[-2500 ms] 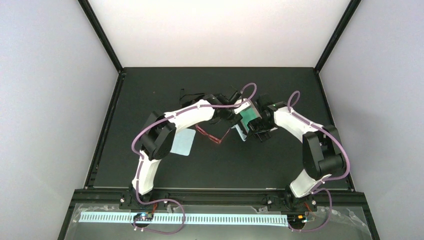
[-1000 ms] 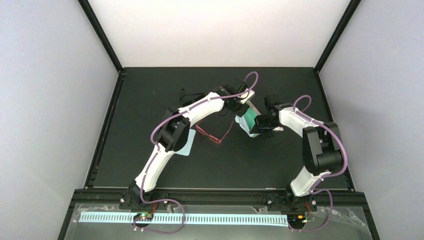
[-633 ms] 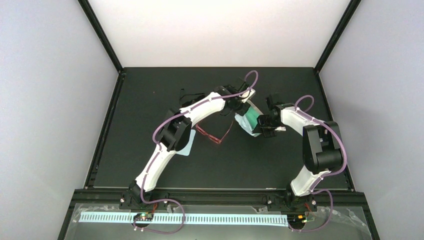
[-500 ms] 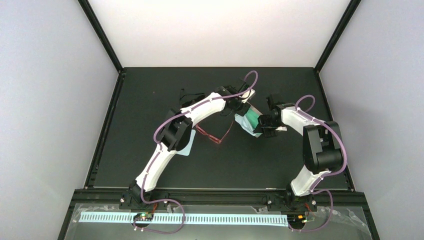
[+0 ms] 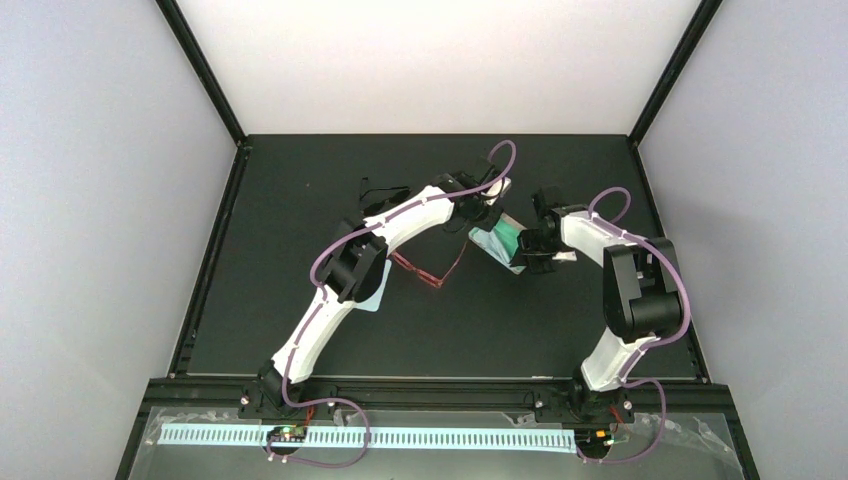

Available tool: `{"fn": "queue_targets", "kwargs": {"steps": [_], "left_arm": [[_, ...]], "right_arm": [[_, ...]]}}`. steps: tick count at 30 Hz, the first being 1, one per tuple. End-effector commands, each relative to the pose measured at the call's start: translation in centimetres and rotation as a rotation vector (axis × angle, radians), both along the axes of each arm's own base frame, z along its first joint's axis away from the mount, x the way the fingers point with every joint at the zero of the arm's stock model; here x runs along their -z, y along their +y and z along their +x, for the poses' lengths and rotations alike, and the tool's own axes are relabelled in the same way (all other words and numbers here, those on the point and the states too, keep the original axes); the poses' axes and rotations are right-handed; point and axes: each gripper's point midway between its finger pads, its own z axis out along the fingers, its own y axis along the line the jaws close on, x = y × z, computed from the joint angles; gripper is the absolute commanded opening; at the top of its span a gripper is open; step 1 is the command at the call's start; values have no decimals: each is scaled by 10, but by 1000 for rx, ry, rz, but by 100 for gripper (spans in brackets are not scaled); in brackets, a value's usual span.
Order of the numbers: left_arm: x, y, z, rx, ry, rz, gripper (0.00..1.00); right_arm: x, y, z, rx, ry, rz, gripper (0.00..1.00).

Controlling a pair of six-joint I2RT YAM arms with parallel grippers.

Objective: Organize the sunglasses
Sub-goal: Place the glasses cleaning cloth in the sunglasses case.

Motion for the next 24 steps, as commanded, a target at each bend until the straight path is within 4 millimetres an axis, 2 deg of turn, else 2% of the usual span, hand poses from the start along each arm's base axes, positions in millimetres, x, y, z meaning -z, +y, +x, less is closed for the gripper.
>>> {"fn": "queue_targets", "kwargs": {"steps": [1, 7, 14, 16, 20, 24], "left_arm": [[-2, 1, 18, -61, -41, 0, 2], [5, 1, 16, -62, -27, 7, 1], [10, -5, 13, -43, -19, -6, 2], [11, -7, 12, -40, -17, -9, 2], [9, -10, 13, -48, -10, -26, 18], [-6, -12, 16, -68, -27, -49, 34]], "right_arm": [[3, -18, -4, 45, 37, -75, 6], [1, -25, -4, 71, 34, -97, 14], [-12, -34, 7, 116, -33, -111, 17], [-20, -38, 10, 123, -59, -124, 23], [-34, -40, 15, 107, -110, -133, 33], [-39, -38, 13, 42, -131, -123, 47]]}}
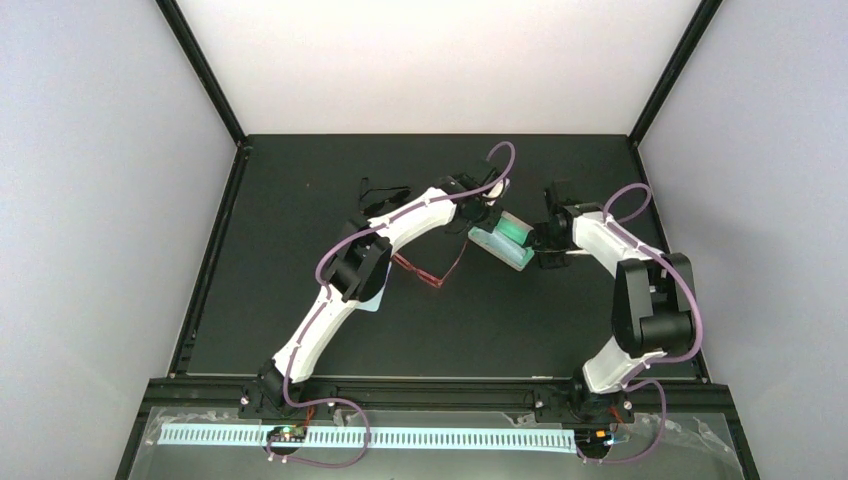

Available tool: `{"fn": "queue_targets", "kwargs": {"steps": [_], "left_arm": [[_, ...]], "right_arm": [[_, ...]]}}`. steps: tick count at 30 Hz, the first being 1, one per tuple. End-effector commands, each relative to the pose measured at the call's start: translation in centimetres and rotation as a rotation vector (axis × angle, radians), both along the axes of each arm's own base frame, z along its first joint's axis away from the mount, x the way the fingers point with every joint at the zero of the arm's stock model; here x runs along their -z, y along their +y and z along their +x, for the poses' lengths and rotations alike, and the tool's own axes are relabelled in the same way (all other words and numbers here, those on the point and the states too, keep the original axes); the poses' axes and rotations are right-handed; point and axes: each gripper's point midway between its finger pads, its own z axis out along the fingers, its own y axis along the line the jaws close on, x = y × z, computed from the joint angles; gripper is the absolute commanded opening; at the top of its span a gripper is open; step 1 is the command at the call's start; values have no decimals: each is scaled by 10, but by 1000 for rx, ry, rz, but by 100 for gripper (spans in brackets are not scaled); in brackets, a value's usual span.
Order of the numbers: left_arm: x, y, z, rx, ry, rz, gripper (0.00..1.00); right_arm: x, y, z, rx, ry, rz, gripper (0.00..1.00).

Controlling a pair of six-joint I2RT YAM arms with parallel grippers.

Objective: Organize the sunglasses
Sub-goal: Place the glasses cleaning cloth in the sunglasses case.

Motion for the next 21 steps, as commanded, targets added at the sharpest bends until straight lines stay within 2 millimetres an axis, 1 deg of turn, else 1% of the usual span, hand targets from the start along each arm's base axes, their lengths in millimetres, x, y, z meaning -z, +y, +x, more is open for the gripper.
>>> {"fn": "queue_targets", "kwargs": {"steps": [1, 4, 7, 11, 12, 14, 15, 19, 21], "left_arm": [[-28, -11, 11, -22, -47, -61, 36], [-42, -9, 10, -33, -57, -69, 39], [-50, -5, 9, -47, -55, -63, 40], [-60, 1, 5, -67, -47, -56, 44], [-64, 3, 4, -69, -49, -56, 44], [-77, 7, 2, -76, -62, -61, 46], [-82, 9, 1, -79, -73, -59, 46], [-115, 21, -3, -87, -122, -71, 51], [-129, 27, -7, -86, -140, -71, 53]], "right_arm": [[-17, -7, 4, -56, -49, -31, 48], [-20, -8, -3, -115, -51, -47, 50], [-25, -10, -11, -173, -61, -69, 51], [-32, -13, -24, -236, -83, -95, 52], [-33, -14, -27, -249, -93, -102, 55], [-37, -15, -29, -277, -122, -114, 62], [-39, -16, -31, -295, -132, -124, 63], [-54, -21, -33, -367, -172, -180, 68], [-63, -25, -36, -400, -192, -214, 72]]}}
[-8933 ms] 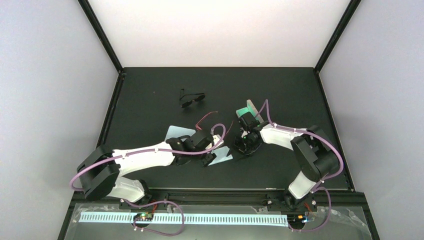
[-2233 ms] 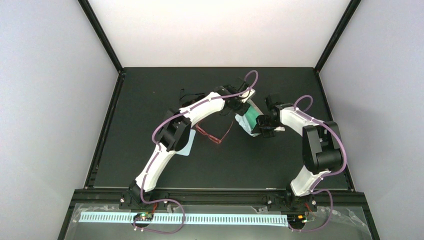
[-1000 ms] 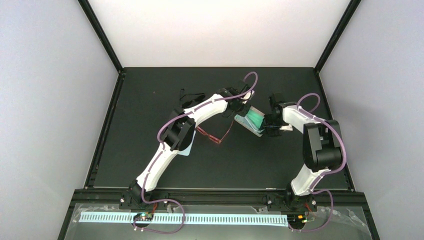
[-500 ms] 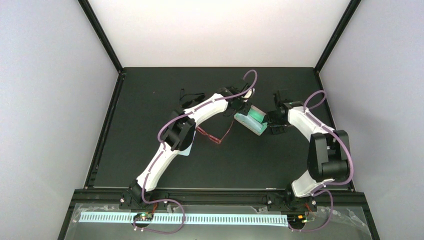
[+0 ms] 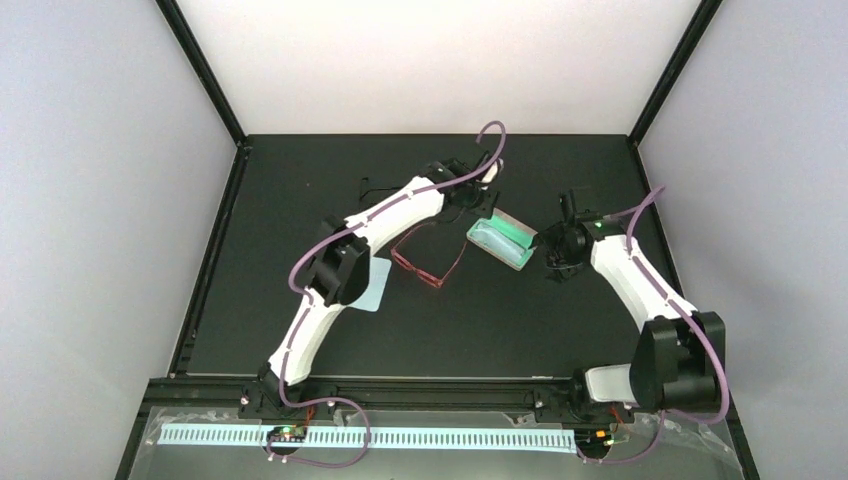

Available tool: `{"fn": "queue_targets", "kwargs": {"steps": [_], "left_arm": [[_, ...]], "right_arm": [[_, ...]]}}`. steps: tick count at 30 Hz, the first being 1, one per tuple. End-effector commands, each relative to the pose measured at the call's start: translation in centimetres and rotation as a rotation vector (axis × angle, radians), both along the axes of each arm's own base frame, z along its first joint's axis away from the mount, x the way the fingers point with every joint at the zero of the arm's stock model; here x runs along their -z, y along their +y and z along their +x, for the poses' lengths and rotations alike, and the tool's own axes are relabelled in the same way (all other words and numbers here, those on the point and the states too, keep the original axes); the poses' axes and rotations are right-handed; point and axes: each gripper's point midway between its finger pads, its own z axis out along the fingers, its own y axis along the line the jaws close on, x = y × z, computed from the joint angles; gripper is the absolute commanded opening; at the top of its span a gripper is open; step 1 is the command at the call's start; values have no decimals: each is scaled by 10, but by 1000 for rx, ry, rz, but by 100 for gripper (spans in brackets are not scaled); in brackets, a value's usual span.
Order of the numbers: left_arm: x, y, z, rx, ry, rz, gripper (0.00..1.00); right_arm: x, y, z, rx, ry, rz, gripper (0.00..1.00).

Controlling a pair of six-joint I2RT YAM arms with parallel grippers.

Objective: Organize the sunglasses
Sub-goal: Place the glasses cleaning cloth in the sunglasses case.

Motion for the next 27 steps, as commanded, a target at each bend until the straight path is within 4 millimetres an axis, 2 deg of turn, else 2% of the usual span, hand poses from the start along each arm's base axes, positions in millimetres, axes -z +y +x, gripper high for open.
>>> {"fn": "queue_targets", "kwargs": {"steps": [1, 7, 11, 14, 19, 22, 24, 27], "left_arm": [[-75, 16, -4, -22, -108, -44, 54], [-103, 48, -28, -50, -151, -41, 63], [-118, 78, -47, -85, -181, -24, 84], [-132, 105, -63, -135, -205, -7, 98], [-142, 147, -88, -197, -246, 4, 99], [-135, 188, -97, -330, -256, 41, 99], [-121, 208, -102, -367, -227, 55, 99], [-89, 233, -111, -383, -116, 49, 99]], "right_arm": [[-17, -16, -8, -89, -49, -117, 75], [-31, -28, -28, -159, -96, -200, 85], [-41, -36, -41, -185, -126, -253, 89], [-48, -42, -47, -200, -153, -295, 97], [-59, -49, -54, -227, -197, -345, 100], [-60, -50, -57, -242, -202, -358, 100], [-58, -48, -57, -256, -200, -353, 100], [-54, -43, -58, -279, -205, -330, 100]]}}
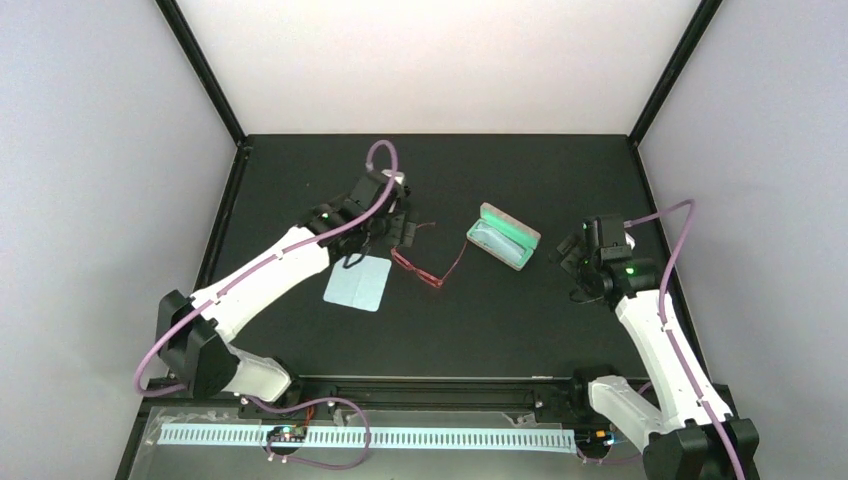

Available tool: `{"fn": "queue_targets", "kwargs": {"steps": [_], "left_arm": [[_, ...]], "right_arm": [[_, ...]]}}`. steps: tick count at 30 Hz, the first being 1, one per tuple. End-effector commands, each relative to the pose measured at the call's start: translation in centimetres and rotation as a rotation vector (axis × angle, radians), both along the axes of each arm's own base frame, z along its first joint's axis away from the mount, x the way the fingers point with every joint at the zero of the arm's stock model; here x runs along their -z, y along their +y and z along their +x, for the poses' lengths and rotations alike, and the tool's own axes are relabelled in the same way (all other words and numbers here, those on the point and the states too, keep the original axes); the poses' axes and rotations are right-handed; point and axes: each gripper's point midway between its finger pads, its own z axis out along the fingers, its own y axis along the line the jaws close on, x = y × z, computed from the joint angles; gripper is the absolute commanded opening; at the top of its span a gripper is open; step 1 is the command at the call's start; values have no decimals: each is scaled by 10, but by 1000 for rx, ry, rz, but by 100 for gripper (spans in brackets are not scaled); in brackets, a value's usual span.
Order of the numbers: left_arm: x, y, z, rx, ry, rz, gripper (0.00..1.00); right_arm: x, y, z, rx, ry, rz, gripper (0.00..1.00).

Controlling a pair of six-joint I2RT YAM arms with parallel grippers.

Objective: Organize the sunglasses
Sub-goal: Place the glasses cleaning cloth in the sunglasses case, then fold the sunglasses at the center of the board.

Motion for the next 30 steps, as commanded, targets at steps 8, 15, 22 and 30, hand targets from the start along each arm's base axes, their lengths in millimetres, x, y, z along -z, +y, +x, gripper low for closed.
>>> {"fn": "queue_targets", "kwargs": {"steps": [8, 15, 22, 30], "left_arm": [[83, 57, -8, -61, 261, 11, 89], [100, 32, 17, 19, 326, 13, 71], [119, 20, 49, 40, 365, 46, 58], [149, 11, 72, 79, 436, 83, 41]], "right_arm": [[17, 2, -13, -48, 44, -6, 100], [35, 12, -25, -97, 105, 43, 100], [42, 20, -30, -128, 120, 81, 100], [48, 23, -31, -147, 148, 86, 100]]}}
